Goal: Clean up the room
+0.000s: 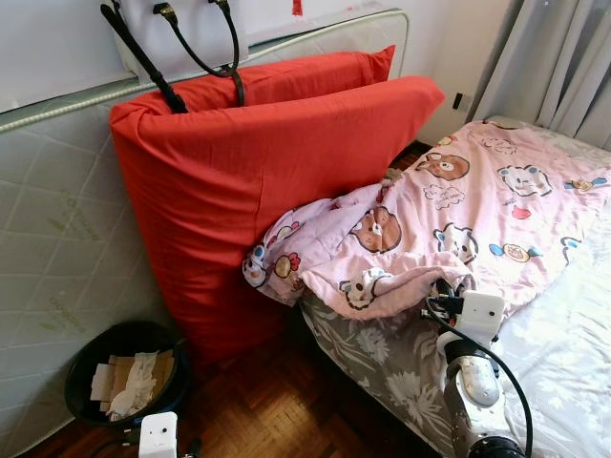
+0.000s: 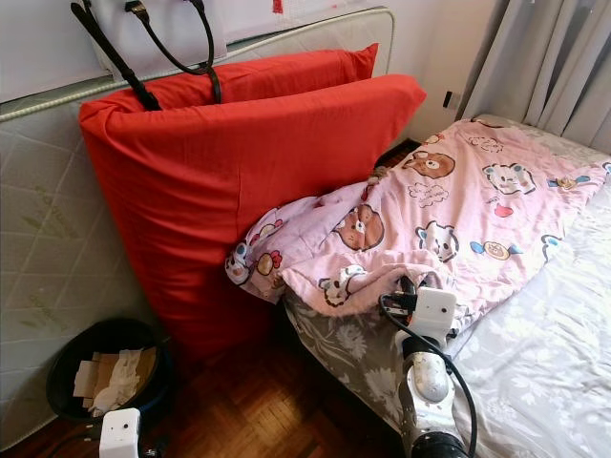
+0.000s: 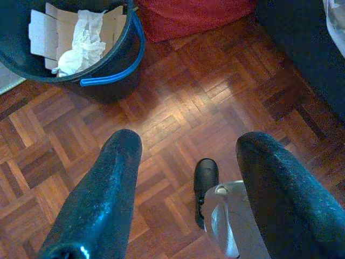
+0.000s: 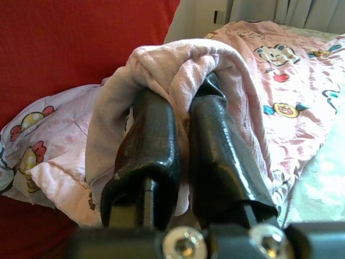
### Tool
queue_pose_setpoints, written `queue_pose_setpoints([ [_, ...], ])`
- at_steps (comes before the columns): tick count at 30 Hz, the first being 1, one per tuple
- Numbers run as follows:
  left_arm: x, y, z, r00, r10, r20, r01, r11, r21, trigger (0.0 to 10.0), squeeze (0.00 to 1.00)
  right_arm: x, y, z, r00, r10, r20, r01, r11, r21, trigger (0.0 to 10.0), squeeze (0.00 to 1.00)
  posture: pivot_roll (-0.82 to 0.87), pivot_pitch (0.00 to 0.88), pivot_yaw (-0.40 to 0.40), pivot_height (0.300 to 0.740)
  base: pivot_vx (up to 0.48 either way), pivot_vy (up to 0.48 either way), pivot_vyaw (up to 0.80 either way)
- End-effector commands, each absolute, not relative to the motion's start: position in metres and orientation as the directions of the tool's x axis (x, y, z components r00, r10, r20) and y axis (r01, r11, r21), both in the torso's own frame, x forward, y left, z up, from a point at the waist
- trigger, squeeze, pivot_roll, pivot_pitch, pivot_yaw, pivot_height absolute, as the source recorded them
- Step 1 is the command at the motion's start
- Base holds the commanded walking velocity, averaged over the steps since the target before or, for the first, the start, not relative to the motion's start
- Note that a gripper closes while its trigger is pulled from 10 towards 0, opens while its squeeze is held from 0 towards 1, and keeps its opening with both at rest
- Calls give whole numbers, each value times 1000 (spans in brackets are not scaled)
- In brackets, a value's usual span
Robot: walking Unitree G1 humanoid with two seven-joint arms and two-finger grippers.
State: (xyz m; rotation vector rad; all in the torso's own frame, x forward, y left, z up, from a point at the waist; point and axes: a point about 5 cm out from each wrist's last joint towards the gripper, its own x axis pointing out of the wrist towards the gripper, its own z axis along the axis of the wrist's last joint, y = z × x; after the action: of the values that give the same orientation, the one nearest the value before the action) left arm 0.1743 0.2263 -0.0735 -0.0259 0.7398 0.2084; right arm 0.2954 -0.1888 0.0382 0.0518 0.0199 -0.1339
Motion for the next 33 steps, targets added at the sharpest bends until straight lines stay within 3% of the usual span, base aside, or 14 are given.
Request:
queue_pose_setpoints([
  [1, 171, 226, -75, 710, 171, -683, -183, 982, 55, 10000, 0, 297, -188, 40, 992, -126, -17, 127, 991, 36, 10000, 0, 48, 22, -18, 740, 0, 0, 0],
  [33, 172, 224, -75, 716, 165, -679, -182, 982, 47, 10000, 0, 304, -200, 57, 986, -160, 56, 161, 987, -14, 10000, 0, 46, 23, -19, 740, 0, 0, 0],
])
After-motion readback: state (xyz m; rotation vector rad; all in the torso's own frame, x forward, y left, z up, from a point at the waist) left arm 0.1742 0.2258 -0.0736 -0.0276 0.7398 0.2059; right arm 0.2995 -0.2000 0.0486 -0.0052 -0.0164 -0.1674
